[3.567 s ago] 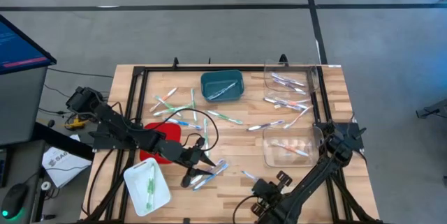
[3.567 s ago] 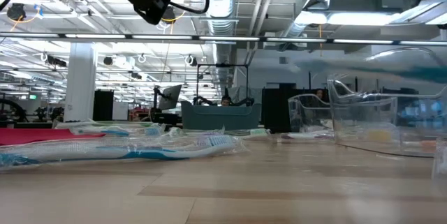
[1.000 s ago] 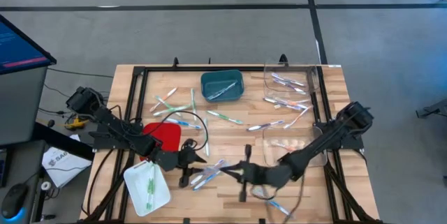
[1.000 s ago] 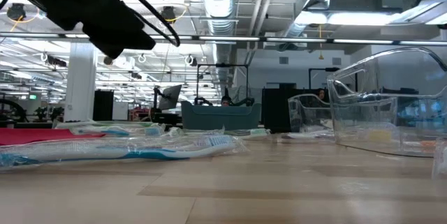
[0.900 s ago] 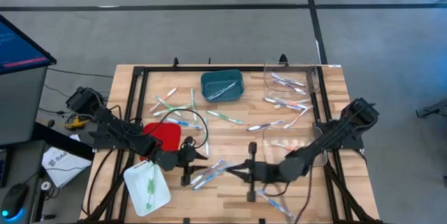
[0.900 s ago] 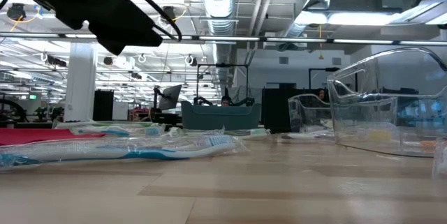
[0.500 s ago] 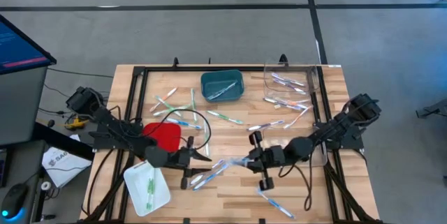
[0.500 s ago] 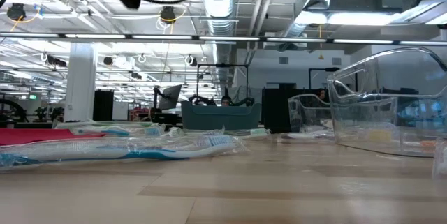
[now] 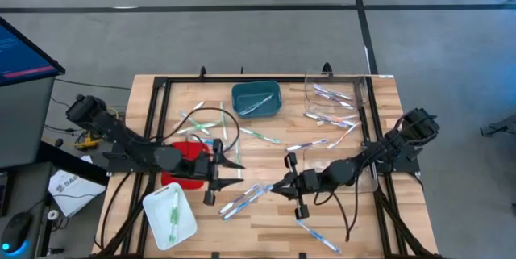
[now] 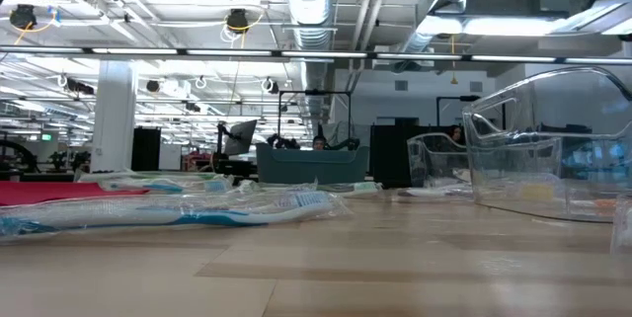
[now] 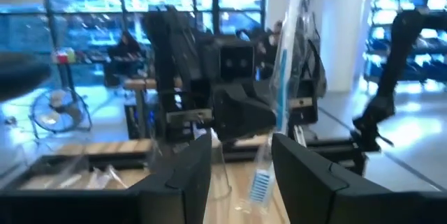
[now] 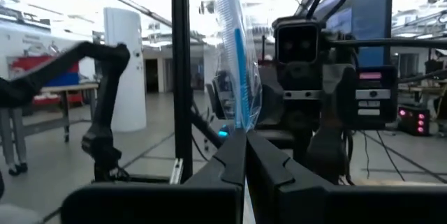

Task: Pick & Place Toothbrushes
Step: Put the blue toothbrush into the blue bin

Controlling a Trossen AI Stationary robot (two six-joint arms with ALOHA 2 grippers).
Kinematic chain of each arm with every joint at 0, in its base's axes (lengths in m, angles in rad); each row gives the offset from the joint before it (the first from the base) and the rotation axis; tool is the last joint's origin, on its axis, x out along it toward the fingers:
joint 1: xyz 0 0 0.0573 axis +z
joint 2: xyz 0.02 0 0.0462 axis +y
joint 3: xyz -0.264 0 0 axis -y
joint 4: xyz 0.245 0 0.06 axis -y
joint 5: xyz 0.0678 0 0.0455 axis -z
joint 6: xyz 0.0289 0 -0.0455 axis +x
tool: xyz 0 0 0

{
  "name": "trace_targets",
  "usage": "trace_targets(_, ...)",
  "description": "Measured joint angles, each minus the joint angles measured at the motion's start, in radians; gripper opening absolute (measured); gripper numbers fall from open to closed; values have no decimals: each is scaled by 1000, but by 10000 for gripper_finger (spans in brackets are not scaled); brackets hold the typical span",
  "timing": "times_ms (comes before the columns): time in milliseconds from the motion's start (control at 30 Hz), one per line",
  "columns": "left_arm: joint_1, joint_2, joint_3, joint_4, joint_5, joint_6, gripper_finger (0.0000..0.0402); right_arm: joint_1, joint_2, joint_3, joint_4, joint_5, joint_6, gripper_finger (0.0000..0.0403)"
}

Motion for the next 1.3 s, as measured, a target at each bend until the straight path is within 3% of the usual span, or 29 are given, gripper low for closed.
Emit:
trace_targets(300, 2, 158, 111, -15, 31, 71, 202, -15, 0, 1, -63, 20, 25, 0)
trace_targets(633, 16, 154, 124, 13, 5, 94, 251, -17, 0, 1, -82, 36, 27, 0)
trace_targets(833, 52, 162, 124, 34, 101, 17, 257, -23, 0, 1, -83, 39, 27, 0)
trace_targets(1300, 60, 183, 124, 107, 164, 14, 246, -30, 0, 1, -104, 50, 27, 0)
